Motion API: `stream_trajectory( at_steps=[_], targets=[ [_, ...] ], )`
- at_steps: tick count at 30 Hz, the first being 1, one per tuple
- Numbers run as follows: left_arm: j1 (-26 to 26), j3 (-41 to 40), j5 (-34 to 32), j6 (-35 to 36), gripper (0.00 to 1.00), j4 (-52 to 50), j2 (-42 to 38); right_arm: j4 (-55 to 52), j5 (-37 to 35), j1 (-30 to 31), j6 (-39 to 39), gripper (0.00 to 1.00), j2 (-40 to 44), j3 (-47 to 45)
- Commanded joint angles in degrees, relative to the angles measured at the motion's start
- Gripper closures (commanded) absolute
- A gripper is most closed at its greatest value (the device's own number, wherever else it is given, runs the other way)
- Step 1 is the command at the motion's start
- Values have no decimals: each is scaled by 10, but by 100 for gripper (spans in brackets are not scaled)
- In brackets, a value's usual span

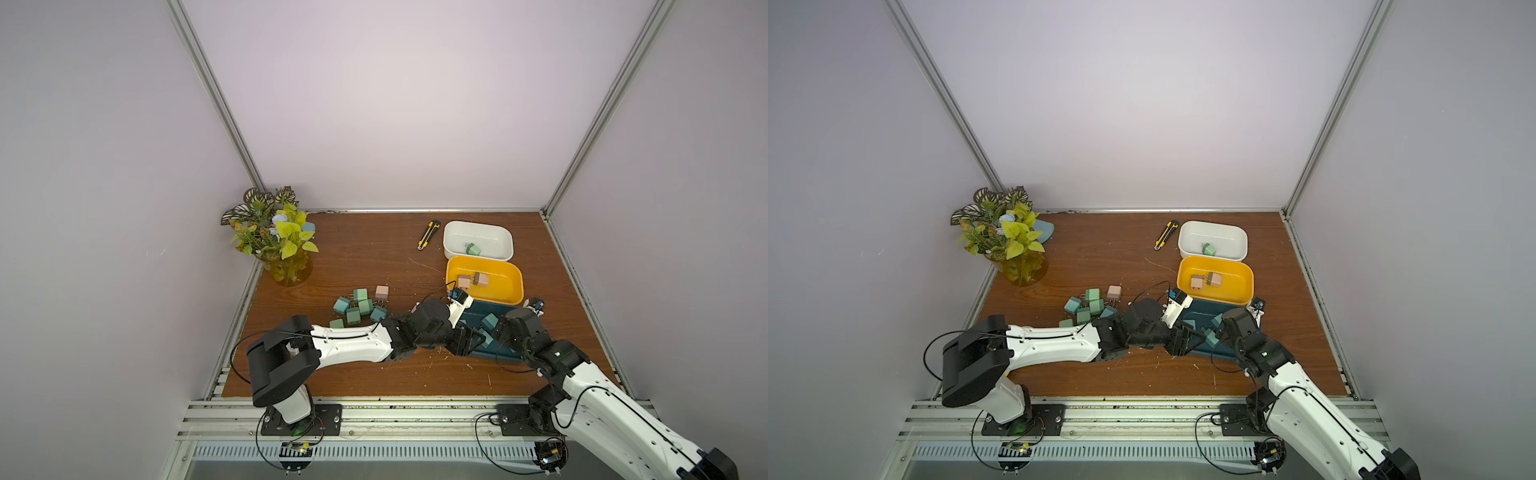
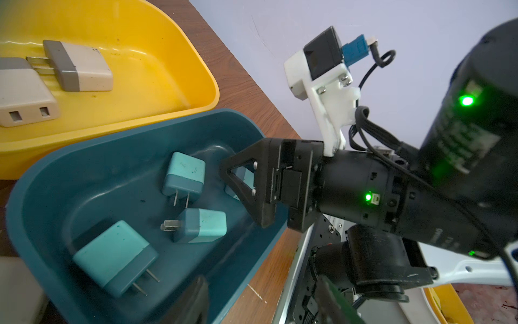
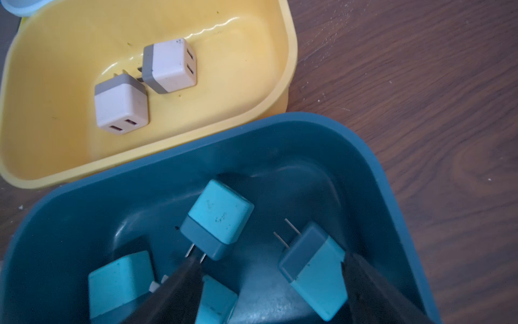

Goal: Place the plugs by color into the storage box
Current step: Place the plug in the storage box.

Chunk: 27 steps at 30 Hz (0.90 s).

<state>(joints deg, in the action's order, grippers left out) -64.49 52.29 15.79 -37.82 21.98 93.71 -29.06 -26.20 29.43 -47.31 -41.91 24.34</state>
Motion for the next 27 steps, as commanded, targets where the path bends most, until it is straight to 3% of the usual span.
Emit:
stream_trajectory(
  at_steps=[1, 5, 12, 20, 27],
  targets=[
    [-4, 5, -6, 3, 37, -6, -13, 35, 35, -3, 16, 16, 0, 22],
    [-4, 7, -10, 11, 37, -16, -16, 80, 92, -3, 32, 17, 13, 16],
    [-4, 0, -35, 33, 37, -38, -43, 98, 111, -3, 56, 23, 24, 29],
    [10, -35, -100, 58, 37, -54, -120, 135, 171, -2, 63, 27, -6, 53],
    [45, -84, -113, 51, 37, -69, -187, 169, 194, -1, 55, 30, -33, 69]
  ],
)
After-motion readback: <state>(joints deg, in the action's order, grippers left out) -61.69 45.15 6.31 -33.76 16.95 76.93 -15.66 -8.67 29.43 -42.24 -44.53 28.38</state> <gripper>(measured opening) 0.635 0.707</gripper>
